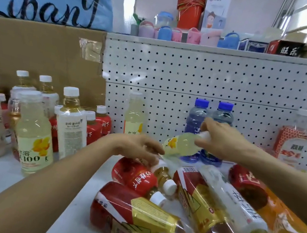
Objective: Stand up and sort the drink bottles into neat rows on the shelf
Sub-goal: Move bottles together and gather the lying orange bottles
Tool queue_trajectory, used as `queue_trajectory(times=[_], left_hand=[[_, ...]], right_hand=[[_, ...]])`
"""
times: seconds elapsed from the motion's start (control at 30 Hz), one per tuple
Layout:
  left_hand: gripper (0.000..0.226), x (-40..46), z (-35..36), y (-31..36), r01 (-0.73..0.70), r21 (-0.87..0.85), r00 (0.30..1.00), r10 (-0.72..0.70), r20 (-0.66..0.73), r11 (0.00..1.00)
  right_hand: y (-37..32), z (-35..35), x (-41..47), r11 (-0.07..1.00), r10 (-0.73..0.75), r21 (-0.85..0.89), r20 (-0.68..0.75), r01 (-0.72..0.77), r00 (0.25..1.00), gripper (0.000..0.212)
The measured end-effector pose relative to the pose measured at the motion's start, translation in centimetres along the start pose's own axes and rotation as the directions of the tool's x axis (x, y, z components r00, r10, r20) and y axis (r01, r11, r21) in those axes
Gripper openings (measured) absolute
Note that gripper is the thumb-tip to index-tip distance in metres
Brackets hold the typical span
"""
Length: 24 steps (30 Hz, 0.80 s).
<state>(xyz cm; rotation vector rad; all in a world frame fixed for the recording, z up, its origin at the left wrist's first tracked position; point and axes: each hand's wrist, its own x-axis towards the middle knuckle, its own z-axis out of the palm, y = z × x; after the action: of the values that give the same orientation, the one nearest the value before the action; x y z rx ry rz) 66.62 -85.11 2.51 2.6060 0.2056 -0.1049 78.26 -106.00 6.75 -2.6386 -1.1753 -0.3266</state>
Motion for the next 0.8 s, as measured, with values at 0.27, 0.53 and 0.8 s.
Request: queue_trajectory(times=[0.27,0.53,0.8], left_hand=[[0.05,0.3,0.5,-1.7,0.099,-0.151,0.984,-0.119,-0.13,0.984],[0.048,1.1,0.9,-4.0,0.044,-0.095,0.979,-0.061,-0.192,0.995],[0.038,1.8,1.2,-5.4,0.001,-0.07,0.971,-0.018,-0.238,0.998]], right_hand=[[-3.7,-0.2,6.7,0.963,-0.121,0.221,-0.16,0.155,0.98,0.04],[-4.7,1.9,7.0,0.974,-0.174,0.135,-0.062,0.18,0.983,0.067],[-5.5,4.7,-3.7,0.824,-0.382,-0.242,0.431,0.512,0.818,0.077]])
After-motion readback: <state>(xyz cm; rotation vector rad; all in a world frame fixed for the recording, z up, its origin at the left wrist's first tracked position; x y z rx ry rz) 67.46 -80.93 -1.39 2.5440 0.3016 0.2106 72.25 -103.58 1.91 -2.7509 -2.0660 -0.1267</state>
